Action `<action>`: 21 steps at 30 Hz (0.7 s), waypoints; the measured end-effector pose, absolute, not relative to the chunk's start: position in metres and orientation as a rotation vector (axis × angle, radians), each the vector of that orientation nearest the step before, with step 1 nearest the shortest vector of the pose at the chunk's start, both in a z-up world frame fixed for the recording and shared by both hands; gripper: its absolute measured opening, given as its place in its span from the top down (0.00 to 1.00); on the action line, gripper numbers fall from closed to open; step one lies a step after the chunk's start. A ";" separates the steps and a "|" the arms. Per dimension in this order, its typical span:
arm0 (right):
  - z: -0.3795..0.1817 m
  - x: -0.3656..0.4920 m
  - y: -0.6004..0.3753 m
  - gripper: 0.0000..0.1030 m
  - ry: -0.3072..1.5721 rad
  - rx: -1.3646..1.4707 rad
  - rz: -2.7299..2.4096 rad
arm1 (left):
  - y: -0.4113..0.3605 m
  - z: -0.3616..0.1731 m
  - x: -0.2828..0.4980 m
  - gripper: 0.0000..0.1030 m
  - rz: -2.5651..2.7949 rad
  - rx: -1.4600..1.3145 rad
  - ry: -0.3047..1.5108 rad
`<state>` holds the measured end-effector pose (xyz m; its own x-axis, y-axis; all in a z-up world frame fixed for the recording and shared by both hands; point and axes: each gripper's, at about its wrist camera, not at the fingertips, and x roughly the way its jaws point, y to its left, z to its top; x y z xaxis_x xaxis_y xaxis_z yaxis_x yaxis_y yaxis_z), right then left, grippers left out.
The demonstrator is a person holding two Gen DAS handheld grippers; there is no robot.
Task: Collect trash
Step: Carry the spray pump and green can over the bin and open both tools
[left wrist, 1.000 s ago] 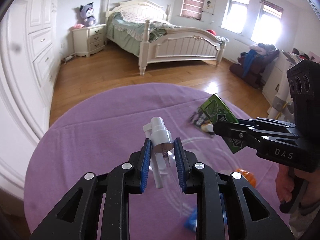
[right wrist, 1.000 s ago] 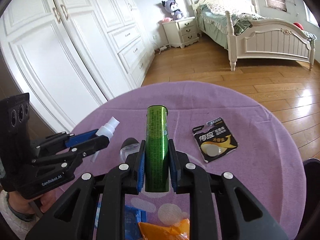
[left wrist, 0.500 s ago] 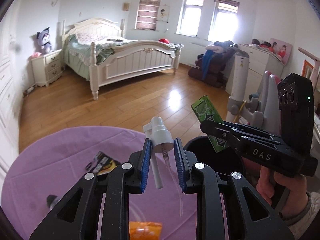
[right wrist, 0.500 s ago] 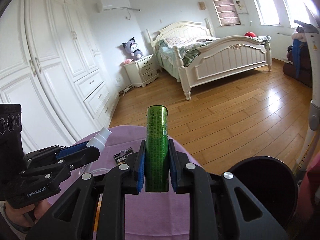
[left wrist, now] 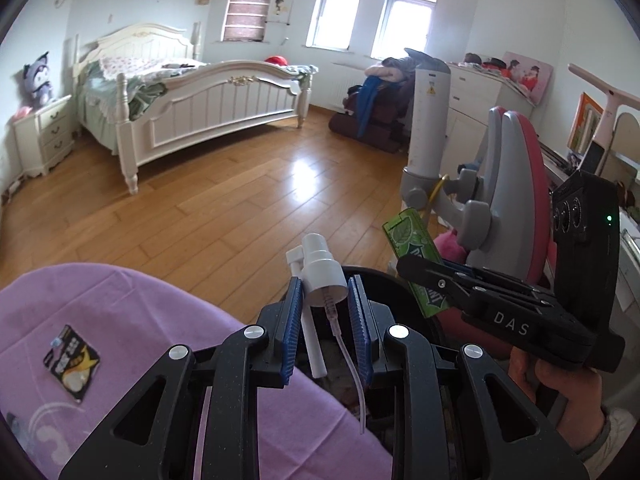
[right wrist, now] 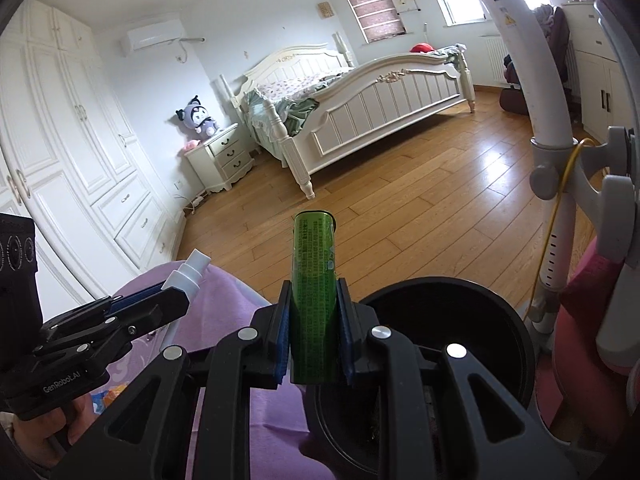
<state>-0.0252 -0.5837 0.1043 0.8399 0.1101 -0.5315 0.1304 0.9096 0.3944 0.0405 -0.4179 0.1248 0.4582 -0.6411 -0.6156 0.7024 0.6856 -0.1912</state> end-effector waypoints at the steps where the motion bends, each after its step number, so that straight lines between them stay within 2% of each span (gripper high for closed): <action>1: 0.101 -0.027 -0.591 0.80 0.583 0.442 -0.017 | -0.424 0.122 0.041 0.76 -0.835 0.093 0.723; 21: 0.059 -0.042 -0.634 0.80 0.643 0.536 -0.054 | -0.484 0.090 0.047 0.76 -0.874 0.124 0.818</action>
<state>-0.0421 -0.6341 0.0585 0.8037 0.1148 -0.5839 0.2104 0.8631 0.4592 0.0474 -0.4842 0.0903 0.3663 -0.6327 -0.6823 0.7225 0.6554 -0.2199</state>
